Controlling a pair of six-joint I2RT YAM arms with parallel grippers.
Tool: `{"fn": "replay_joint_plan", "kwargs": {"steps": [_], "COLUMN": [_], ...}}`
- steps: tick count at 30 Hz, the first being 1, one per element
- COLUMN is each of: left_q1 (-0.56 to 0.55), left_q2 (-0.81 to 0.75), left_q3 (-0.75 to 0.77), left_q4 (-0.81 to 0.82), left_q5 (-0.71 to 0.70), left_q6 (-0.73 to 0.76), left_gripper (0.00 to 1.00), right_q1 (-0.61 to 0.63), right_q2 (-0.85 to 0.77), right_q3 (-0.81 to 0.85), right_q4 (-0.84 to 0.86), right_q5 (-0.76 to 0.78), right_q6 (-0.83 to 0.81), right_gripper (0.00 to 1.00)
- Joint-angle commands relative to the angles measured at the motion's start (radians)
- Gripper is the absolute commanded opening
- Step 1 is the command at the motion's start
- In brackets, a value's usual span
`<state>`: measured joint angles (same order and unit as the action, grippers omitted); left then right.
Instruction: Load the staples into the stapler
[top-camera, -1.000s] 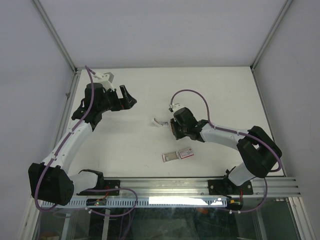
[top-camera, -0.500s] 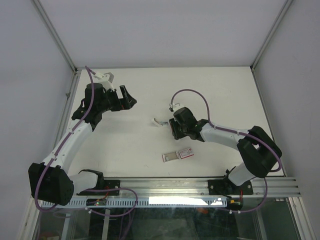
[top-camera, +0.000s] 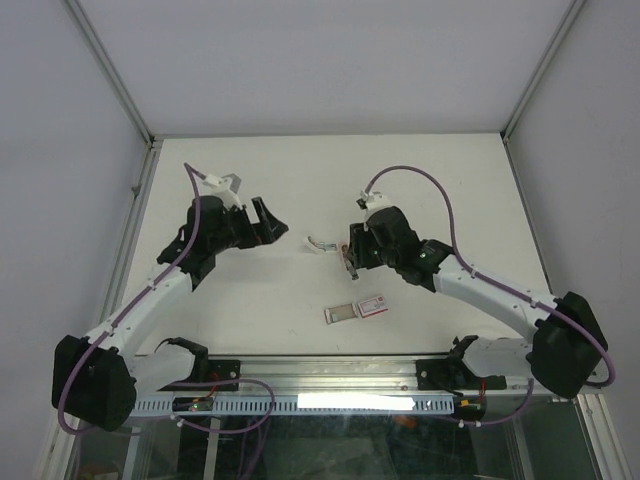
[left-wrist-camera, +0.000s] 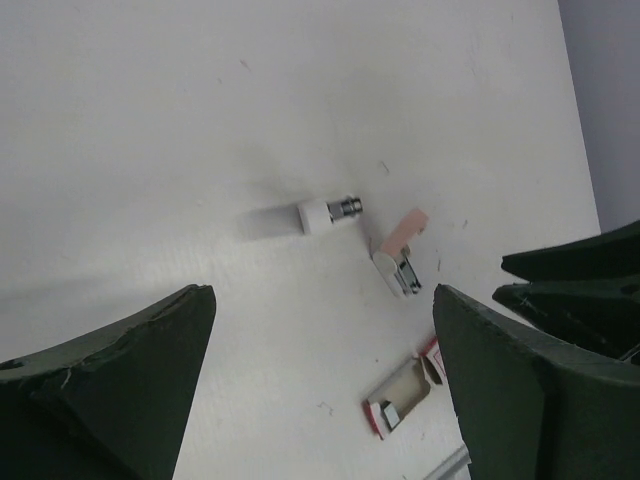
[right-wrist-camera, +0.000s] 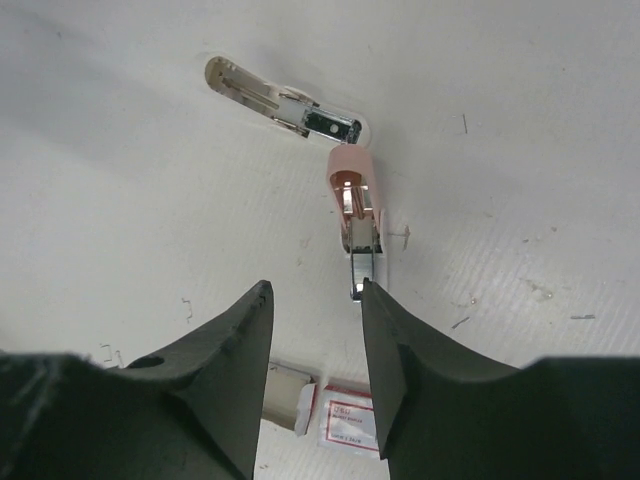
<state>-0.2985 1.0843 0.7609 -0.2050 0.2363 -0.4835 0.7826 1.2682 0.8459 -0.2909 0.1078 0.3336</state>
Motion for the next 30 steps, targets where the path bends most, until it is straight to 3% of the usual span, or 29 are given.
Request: {"fn": "replay_joint_plan", "kwargs": {"steps": [1,7,16,30], "left_q1": [-0.162,-0.287,-0.297,-0.297], "left_q2": [-0.012,0.053,0.063,0.036], "left_q3": [-0.127,-0.211,-0.233,-0.251], "left_q4": [0.187,0.315,0.339,0.338], "left_q5": [-0.065,-0.128,-0.155,-0.161], "left_q6": [-0.187,-0.291,-0.293,-0.282], "left_gripper": [0.93,0.92,0.94,0.96], "right_q1": [0.017,0.161,0.351,0.423], "right_q2": [-0.08,-0.05,0.15,0.284], "right_q3": [-0.056,-0.061,0.034,0.121], "right_q4": [-0.045,-0.138,-0.191,-0.255], "right_q5": [-0.028,0.103,0.209,0.249], "right_q6": [0.113,0.294,0.483,0.528], "right_gripper": [0.43,0.42,0.37,0.33]}}
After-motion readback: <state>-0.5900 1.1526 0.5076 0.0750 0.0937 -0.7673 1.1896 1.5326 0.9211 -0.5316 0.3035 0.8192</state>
